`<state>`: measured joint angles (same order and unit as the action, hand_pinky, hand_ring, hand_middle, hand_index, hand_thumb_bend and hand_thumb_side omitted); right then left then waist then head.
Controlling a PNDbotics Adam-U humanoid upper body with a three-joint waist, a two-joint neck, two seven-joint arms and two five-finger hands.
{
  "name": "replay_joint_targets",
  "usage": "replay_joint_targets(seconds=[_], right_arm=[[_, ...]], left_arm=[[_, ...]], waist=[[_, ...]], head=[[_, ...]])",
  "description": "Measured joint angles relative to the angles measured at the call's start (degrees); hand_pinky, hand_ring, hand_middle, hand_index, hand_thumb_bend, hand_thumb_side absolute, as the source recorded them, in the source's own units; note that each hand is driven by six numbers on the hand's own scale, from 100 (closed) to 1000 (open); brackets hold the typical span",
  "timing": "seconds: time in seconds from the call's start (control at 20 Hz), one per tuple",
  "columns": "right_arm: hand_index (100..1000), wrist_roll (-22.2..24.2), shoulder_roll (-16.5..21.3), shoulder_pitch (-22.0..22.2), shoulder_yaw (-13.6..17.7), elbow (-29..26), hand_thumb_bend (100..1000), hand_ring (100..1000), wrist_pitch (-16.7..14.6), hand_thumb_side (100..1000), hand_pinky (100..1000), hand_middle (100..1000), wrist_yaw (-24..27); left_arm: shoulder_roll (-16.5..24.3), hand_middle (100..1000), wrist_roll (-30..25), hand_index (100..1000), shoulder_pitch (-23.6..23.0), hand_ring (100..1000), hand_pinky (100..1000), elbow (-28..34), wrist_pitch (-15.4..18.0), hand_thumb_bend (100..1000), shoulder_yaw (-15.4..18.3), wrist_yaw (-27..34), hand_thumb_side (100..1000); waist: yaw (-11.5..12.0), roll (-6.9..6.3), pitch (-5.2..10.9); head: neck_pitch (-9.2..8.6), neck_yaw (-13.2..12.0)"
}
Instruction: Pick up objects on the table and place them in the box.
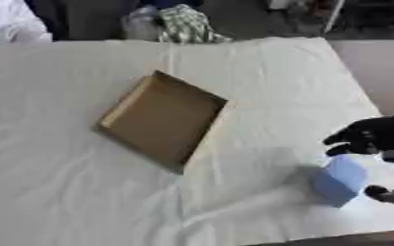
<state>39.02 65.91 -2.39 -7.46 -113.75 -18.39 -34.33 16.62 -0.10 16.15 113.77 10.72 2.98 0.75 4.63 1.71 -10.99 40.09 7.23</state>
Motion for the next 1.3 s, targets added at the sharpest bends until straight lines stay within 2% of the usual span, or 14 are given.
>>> replay_joint_targets(seconds=[1.3], right_arm=[[1000,2.85,0.47,-1.24,-1.42,0.00,184,1000,1.33,369,1000,1000,1.74]], left_arm=[[0.00,609,-0.10,639,0.46,875,624,0.00,0.07,325,-0.02,0.00,637]], waist=[[0.42,-0.10,-0.66]], head=[[-0.42,0.38]])
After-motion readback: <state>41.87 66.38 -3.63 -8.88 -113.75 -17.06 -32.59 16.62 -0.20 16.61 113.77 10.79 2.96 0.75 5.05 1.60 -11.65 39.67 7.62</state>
